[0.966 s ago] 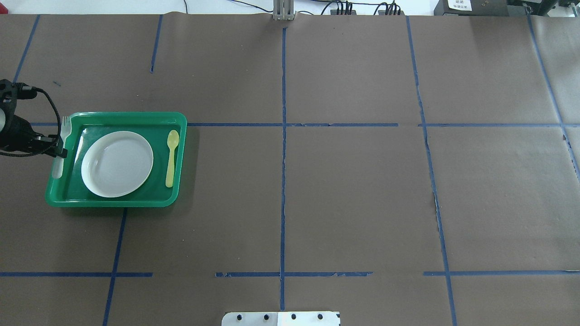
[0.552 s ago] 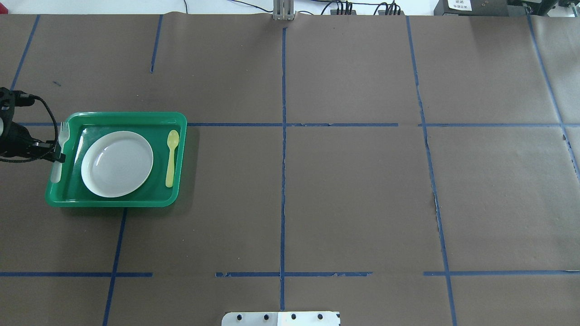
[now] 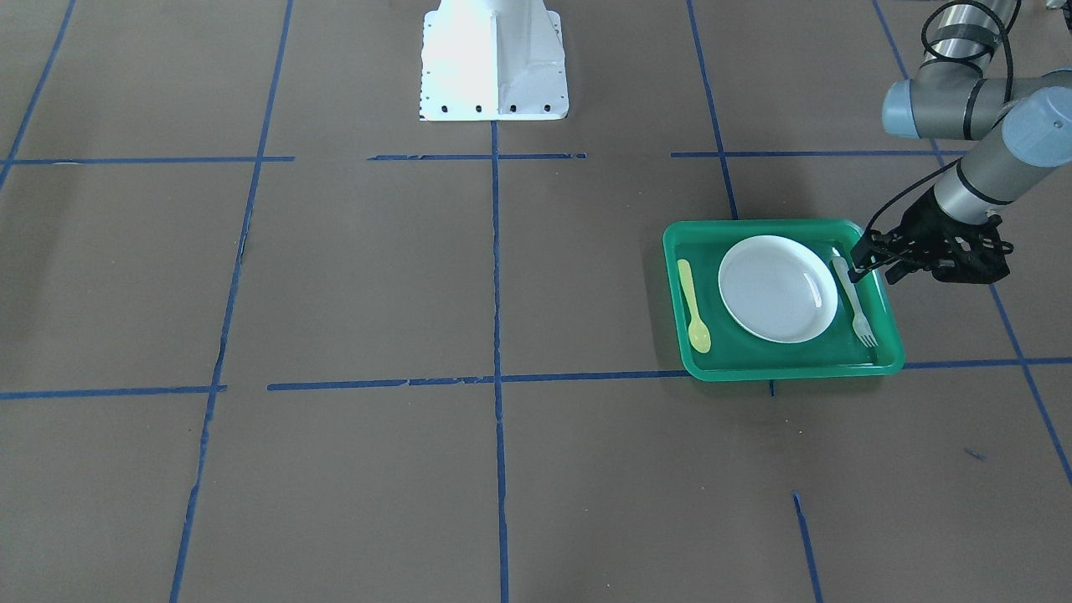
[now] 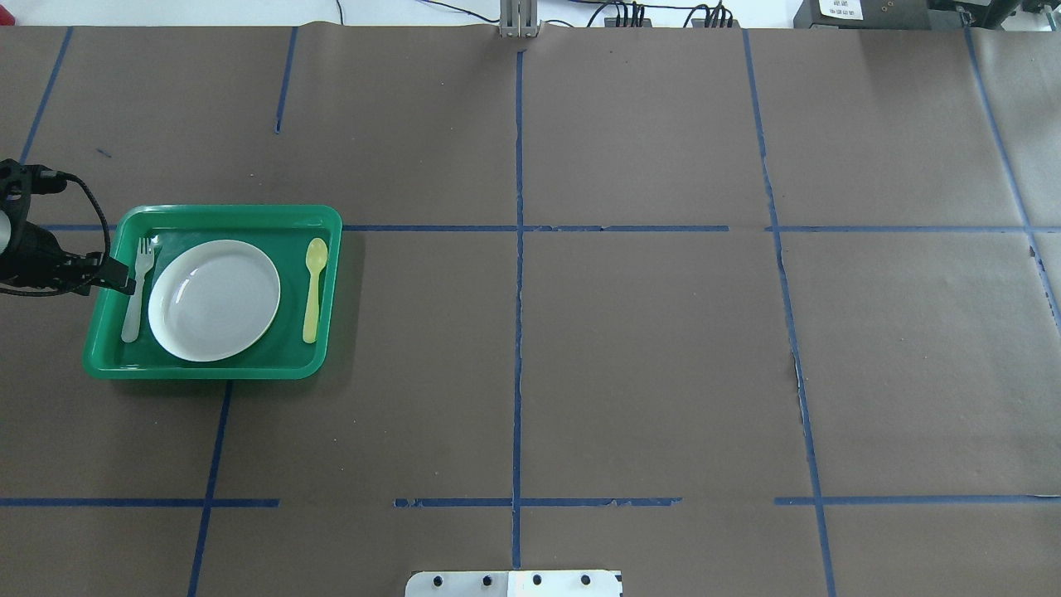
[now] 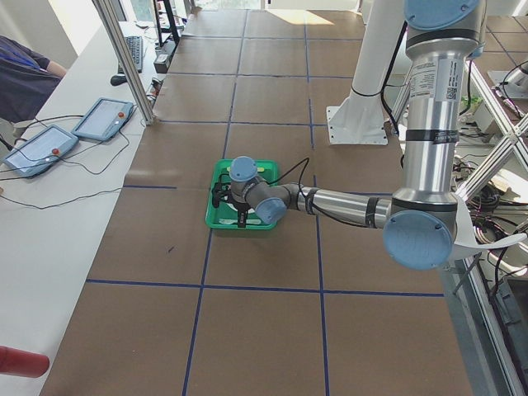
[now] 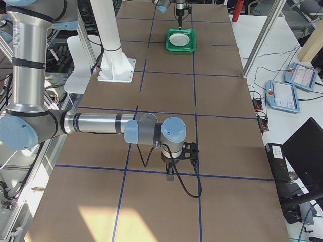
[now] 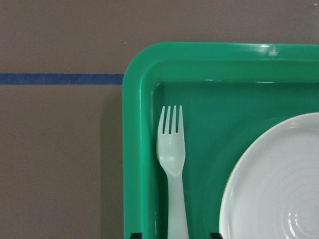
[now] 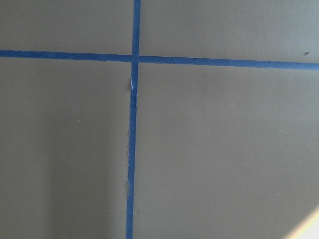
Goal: Place fork
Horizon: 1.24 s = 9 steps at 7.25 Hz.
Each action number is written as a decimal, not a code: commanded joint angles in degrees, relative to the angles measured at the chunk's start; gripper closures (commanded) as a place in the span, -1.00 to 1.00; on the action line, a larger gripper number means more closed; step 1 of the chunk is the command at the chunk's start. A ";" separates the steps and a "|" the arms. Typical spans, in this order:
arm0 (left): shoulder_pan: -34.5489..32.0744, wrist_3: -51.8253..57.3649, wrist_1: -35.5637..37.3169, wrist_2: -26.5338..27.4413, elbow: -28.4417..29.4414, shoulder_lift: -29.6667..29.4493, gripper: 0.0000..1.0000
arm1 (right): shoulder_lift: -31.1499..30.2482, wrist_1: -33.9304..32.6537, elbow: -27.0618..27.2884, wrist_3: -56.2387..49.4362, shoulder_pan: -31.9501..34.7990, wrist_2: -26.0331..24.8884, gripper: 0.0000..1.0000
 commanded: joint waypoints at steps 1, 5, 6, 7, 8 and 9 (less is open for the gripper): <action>-0.43 0.60 0.71 -0.26 -0.87 0.63 -1.00 | 0.00 0.00 0.00 0.00 0.00 0.00 -1.00; -14.62 30.12 14.63 -4.05 -1.75 2.75 -1.00 | 0.00 0.00 0.00 0.00 0.00 0.00 -1.00; -19.89 39.45 20.87 -3.70 -2.36 2.66 -1.00 | 0.00 0.00 0.00 0.00 0.00 0.00 -1.00; -24.99 47.46 27.72 -3.61 -3.06 2.05 -1.00 | 0.00 0.00 0.00 0.00 0.00 0.00 -1.00; -29.40 52.15 31.70 -3.69 -3.85 2.48 -1.00 | 0.00 0.00 0.09 0.00 0.00 0.00 -1.00; -35.18 52.54 33.31 -3.87 -4.12 3.44 -1.00 | 0.00 0.00 0.09 0.00 0.00 0.00 -1.00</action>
